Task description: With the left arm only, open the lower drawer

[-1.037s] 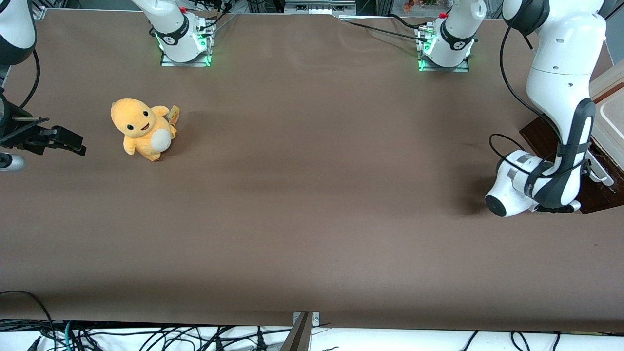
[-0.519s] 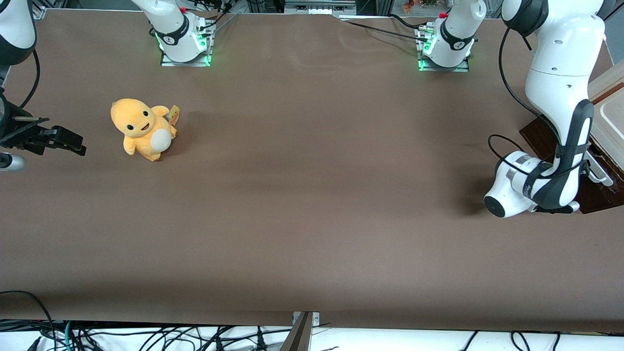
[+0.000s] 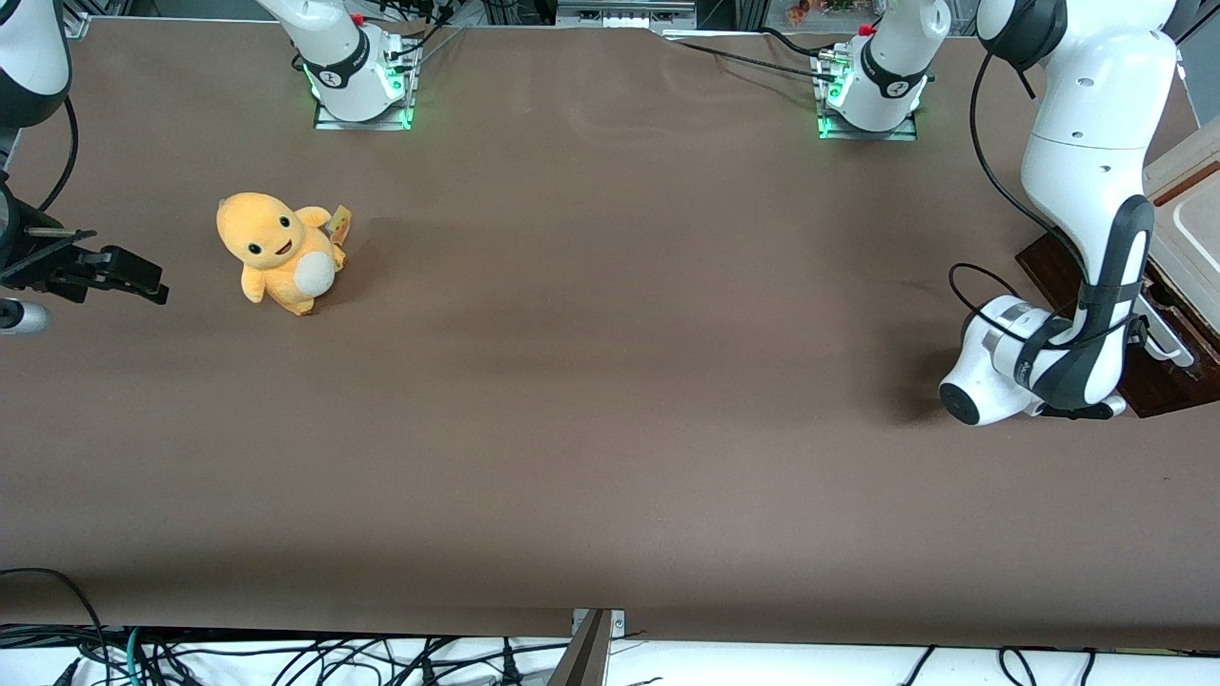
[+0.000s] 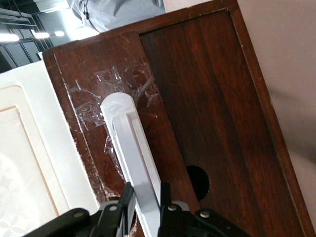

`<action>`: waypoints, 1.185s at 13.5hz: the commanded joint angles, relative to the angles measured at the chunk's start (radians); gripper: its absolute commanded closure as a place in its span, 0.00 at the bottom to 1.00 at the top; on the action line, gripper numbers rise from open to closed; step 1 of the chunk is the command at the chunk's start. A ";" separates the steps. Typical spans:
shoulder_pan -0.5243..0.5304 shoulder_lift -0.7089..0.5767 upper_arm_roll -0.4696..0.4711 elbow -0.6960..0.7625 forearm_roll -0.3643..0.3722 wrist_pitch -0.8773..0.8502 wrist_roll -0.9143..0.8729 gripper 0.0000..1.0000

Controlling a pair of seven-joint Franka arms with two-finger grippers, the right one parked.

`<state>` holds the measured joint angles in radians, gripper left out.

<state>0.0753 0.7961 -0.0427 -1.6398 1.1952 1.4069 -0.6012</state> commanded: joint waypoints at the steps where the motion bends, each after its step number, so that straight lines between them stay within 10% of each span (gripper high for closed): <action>1: -0.028 0.023 -0.008 0.051 0.009 -0.014 0.051 0.85; 16: -0.086 0.022 -0.009 0.072 -0.041 -0.040 0.051 0.84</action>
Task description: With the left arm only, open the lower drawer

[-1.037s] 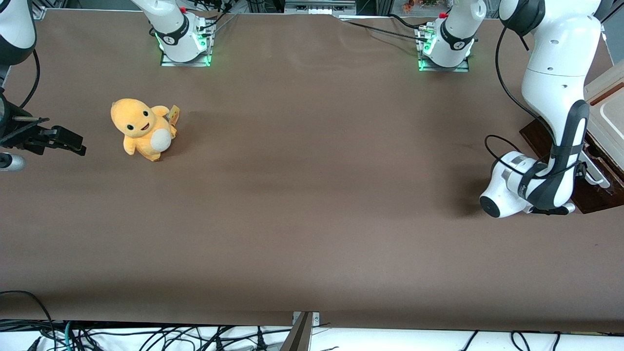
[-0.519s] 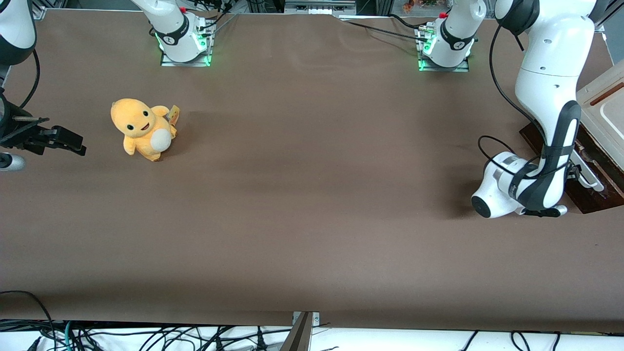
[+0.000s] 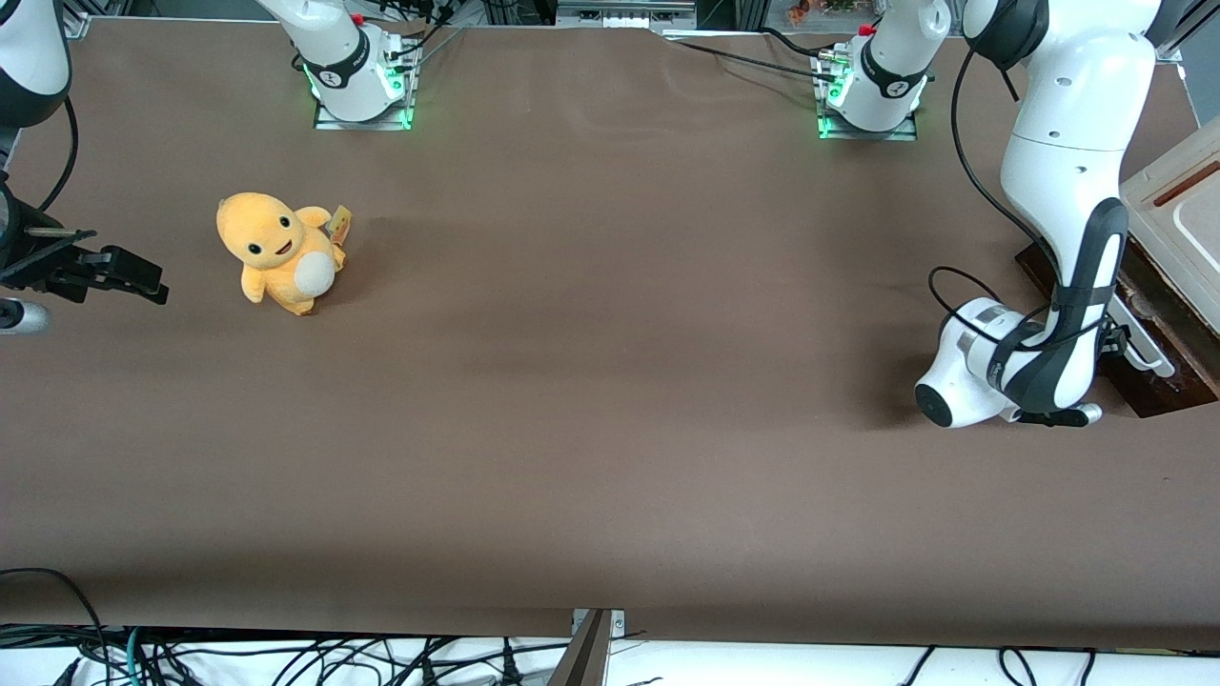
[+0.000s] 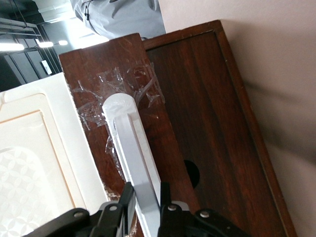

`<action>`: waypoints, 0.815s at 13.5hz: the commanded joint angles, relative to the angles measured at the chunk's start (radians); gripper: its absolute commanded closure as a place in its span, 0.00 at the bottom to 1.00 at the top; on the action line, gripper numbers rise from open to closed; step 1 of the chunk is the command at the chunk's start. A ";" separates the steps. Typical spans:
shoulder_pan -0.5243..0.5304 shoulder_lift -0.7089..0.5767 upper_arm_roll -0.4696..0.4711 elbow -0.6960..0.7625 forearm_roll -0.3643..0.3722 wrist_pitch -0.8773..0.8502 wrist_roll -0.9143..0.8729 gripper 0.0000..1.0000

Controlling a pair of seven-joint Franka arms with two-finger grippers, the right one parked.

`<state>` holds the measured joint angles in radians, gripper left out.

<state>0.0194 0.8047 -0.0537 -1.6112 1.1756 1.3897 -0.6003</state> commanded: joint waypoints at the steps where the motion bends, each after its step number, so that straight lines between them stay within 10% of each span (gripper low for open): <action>1: -0.033 0.013 0.002 0.044 -0.022 -0.024 0.050 0.84; 11: -0.065 0.013 0.001 0.062 -0.054 -0.034 0.050 0.83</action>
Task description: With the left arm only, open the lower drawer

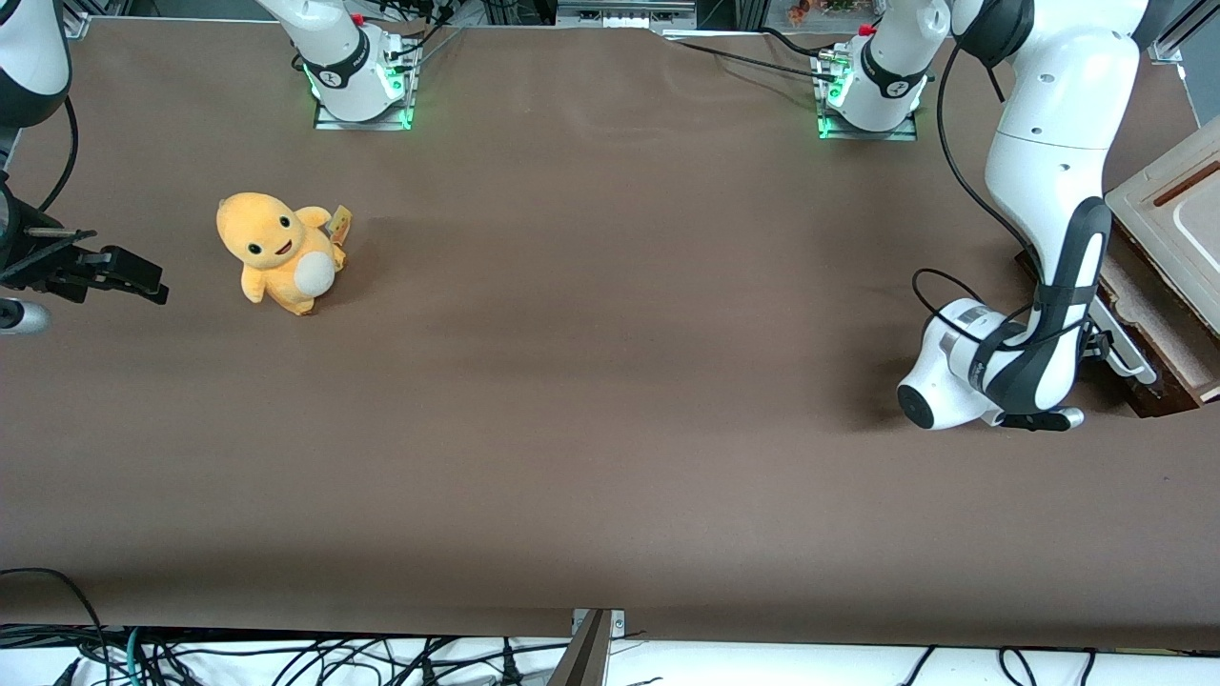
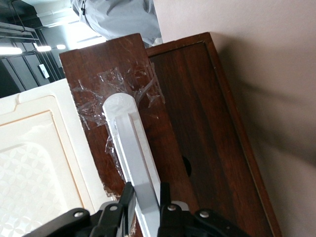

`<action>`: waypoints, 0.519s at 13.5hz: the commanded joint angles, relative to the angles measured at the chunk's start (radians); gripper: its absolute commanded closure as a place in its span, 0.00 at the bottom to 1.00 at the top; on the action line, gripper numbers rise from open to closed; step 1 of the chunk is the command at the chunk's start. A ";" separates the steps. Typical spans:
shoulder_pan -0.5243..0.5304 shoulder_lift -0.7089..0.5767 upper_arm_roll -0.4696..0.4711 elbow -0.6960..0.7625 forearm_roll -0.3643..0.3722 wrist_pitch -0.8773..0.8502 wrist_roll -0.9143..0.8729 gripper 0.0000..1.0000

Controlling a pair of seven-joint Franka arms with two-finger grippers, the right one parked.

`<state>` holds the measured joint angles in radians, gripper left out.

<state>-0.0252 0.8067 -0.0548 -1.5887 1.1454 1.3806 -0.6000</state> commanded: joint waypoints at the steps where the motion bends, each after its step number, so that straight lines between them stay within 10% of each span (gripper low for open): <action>1: -0.021 0.011 0.001 0.041 -0.024 -0.026 0.049 0.83; 3: -0.021 0.011 0.003 0.038 -0.024 -0.026 0.051 0.73; 5: -0.021 0.011 0.001 0.038 -0.026 -0.026 0.054 0.13; 7: -0.024 0.008 0.001 0.044 -0.029 -0.026 0.049 0.00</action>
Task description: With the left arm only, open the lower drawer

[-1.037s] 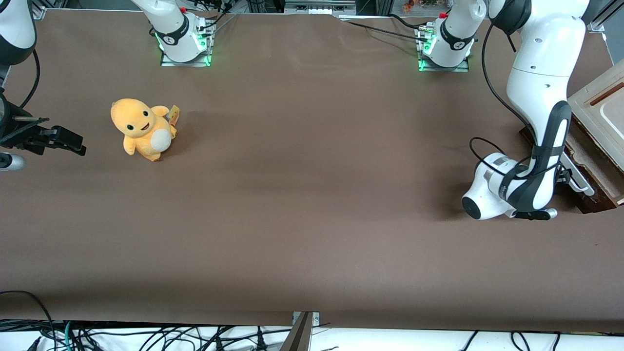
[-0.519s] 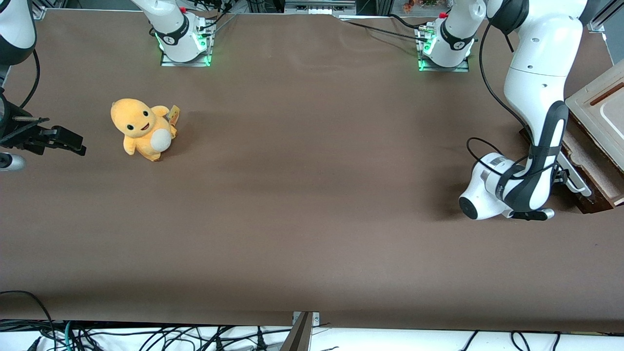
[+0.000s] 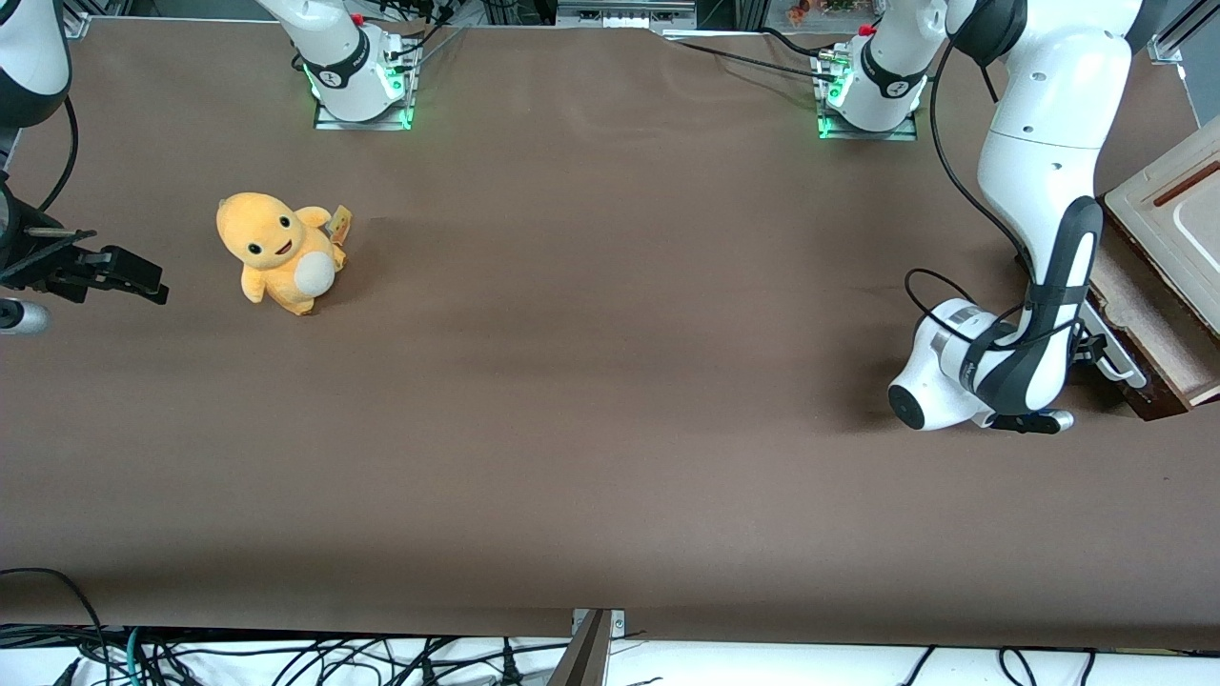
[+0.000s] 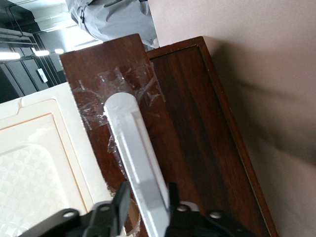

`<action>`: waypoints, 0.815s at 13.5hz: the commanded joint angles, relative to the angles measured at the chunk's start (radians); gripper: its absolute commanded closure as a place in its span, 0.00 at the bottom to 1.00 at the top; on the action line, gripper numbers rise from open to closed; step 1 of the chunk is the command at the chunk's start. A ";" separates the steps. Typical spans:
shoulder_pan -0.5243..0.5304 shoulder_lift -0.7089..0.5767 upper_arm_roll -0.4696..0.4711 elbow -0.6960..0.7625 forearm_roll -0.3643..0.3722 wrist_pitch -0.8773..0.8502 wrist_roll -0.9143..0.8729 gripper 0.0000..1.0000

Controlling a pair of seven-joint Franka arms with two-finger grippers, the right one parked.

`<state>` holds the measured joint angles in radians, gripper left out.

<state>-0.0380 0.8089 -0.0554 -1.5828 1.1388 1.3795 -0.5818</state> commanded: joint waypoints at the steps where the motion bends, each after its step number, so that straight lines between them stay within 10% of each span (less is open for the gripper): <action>1: -0.011 0.003 0.002 0.040 -0.033 -0.025 0.033 0.00; 5: -0.020 -0.002 0.000 0.133 -0.138 -0.025 0.033 0.00; 11: -0.022 -0.081 -0.004 0.348 -0.688 -0.025 0.030 0.00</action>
<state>-0.0636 0.7742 -0.0575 -1.2890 0.5885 1.3739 -0.5794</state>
